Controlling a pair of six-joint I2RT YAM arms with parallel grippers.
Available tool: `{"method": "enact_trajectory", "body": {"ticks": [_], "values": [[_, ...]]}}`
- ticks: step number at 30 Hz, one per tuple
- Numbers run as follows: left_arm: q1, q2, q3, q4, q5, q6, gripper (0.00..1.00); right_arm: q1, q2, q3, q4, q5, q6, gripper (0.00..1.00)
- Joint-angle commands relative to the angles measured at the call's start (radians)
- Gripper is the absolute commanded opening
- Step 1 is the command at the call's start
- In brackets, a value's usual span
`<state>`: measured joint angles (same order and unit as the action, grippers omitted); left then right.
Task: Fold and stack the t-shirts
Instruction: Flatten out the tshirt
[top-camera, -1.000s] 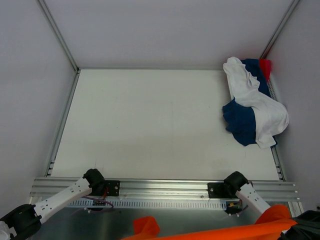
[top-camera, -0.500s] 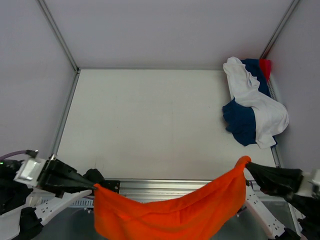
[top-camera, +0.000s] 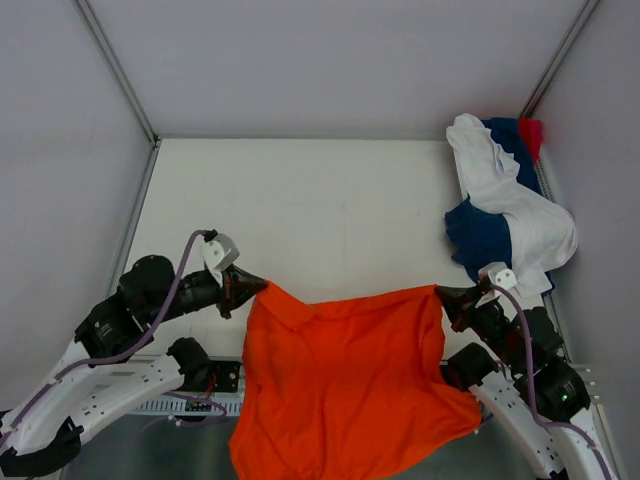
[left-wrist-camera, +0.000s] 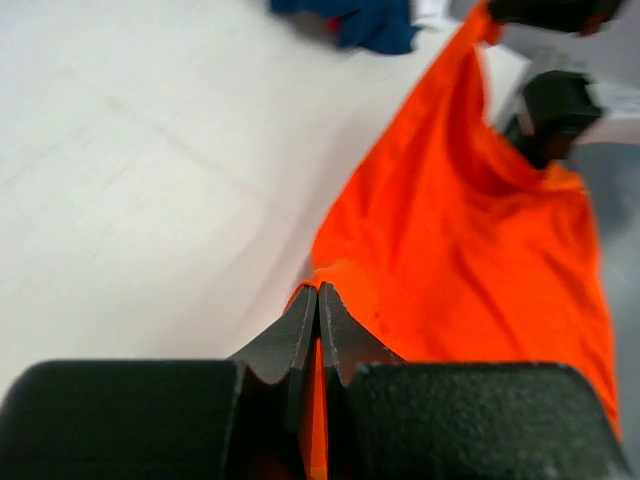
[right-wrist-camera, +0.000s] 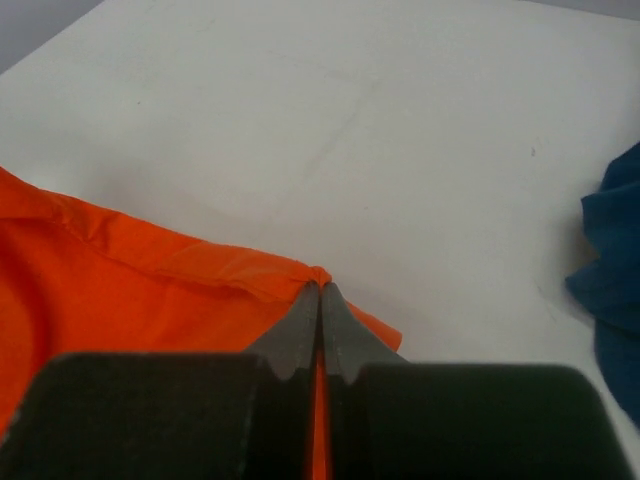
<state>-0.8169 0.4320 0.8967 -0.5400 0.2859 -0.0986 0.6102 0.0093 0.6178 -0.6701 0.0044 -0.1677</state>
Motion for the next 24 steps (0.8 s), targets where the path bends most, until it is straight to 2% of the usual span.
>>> {"method": "enact_trajectory", "body": {"ticks": [1, 5, 8, 12, 16, 21, 24], "values": [[0.002, 0.079, -0.007, 0.028, -0.267, 0.088, 0.00, -0.003, -0.059, 0.034, 0.095, 0.170, 0.007, 0.00], [0.002, 0.191, 0.001, 0.043, -0.465, 0.089, 0.00, -0.003, 0.124, 0.065, 0.099, 0.272, 0.040, 0.01], [0.002, 0.223, -0.030, 0.115, -0.499, 0.143, 0.00, -0.003, 0.240, 0.056, 0.177, 0.304, 0.072, 0.00], [0.008, 0.258, -0.090, 0.250, -0.551, 0.190, 0.00, -0.004, 0.342, -0.003, 0.370, 0.380, 0.066, 0.00], [0.053, 0.361, -0.091, 0.348, -0.538, 0.263, 0.00, -0.003, 0.464, -0.027, 0.484, 0.456, 0.022, 0.01], [0.154, 0.493, -0.070, 0.437, -0.427, 0.319, 0.00, -0.006, 0.642, -0.021, 0.608, 0.517, -0.055, 0.01], [0.287, 0.629, -0.049, 0.494, -0.357, 0.301, 0.00, -0.029, 0.742, -0.023, 0.699, 0.529, -0.084, 0.00]]}}
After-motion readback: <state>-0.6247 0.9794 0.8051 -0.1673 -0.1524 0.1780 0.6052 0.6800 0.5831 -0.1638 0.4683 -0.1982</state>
